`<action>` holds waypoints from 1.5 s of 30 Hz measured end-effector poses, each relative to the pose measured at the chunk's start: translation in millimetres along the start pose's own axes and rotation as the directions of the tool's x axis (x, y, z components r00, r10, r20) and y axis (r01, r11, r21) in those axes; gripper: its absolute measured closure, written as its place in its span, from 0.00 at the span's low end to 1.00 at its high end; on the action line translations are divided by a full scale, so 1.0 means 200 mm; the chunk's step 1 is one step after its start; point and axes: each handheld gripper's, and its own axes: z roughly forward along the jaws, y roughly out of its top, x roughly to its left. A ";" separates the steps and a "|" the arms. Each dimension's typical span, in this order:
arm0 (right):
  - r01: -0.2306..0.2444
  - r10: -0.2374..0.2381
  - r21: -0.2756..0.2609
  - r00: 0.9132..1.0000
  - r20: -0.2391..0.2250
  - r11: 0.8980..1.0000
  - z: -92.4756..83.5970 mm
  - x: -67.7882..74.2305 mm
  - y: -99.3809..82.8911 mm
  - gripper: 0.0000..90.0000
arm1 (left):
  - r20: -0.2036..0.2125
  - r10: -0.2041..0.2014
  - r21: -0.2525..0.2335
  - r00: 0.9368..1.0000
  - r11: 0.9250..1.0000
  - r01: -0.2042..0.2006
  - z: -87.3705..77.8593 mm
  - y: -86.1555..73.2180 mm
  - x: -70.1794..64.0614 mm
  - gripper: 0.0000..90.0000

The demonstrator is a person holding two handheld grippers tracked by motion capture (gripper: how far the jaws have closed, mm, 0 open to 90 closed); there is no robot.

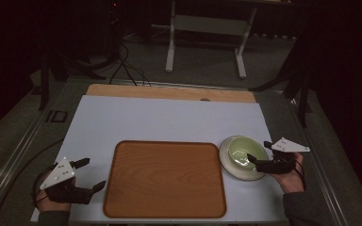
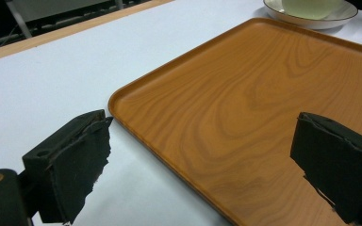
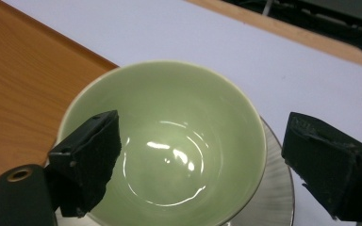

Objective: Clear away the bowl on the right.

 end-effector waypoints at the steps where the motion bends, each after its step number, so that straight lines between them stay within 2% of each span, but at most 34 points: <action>1: -0.009 0.009 0.007 1.000 -0.003 1.000 0.01 0.00 -0.01 0.15 | 0.000 0.000 0.000 1.000 1.000 0.000 0.00 0.00 0.00 0.06; 5: -0.047 0.047 0.027 0.999 0.009 0.999 0.04 -0.03 -0.03 0.18 | 0.001 0.000 -0.001 1.000 1.000 0.000 0.00 0.00 0.00 0.06; 8: -0.073 0.072 0.048 0.997 0.009 0.996 0.05 -0.04 -0.04 0.25 | 0.001 0.000 -0.001 1.000 1.000 0.000 0.00 0.00 0.00 0.06; 16: -0.090 0.090 0.097 0.996 0.004 0.991 0.08 -0.05 -0.05 0.45 | -0.002 -0.001 -0.002 1.000 1.000 0.001 0.00 0.00 0.00 0.06; 19: -0.091 0.094 0.129 0.995 -0.014 0.987 0.10 -0.06 -0.07 0.58 | -0.002 0.001 -0.001 1.000 1.000 -0.001 0.00 0.00 0.00 0.06; 22: -0.136 0.146 0.131 0.987 -0.064 0.982 0.10 -0.08 -0.08 0.69 | -0.002 -0.001 -0.004 1.000 1.000 0.001 0.00 0.00 0.00 0.06; 26: -0.147 0.164 0.175 0.982 -0.089 0.974 0.13 -0.08 -0.07 0.72 | -0.005 0.001 0.001 1.000 1.000 -0.001 0.00 0.00 0.00 0.06; 29: -0.155 0.175 0.201 0.981 -0.087 0.967 0.15 -0.08 -0.07 0.74 | -0.006 0.001 0.001 1.000 1.000 -0.001 0.00 0.00 0.00 0.06; 33: -0.164 0.185 0.221 0.979 -0.081 0.961 0.16 -0.08 -0.05 0.79 | -0.008 0.001 0.002 1.000 1.000 -0.001 0.00 0.00 0.00 0.06; 39: -0.187 0.215 0.253 0.973 -0.088 0.949 0.17 -0.09 -0.04 0.87 | -0.010 0.002 0.003 1.000 1.000 -0.002 0.00 0.00 0.00 0.06; 45: -0.191 0.220 0.276 0.973 -0.076 0.942 0.18 -0.10 -0.02 0.91 | -0.010 0.001 0.002 1.000 1.000 -0.001 0.00 0.00 0.00 0.06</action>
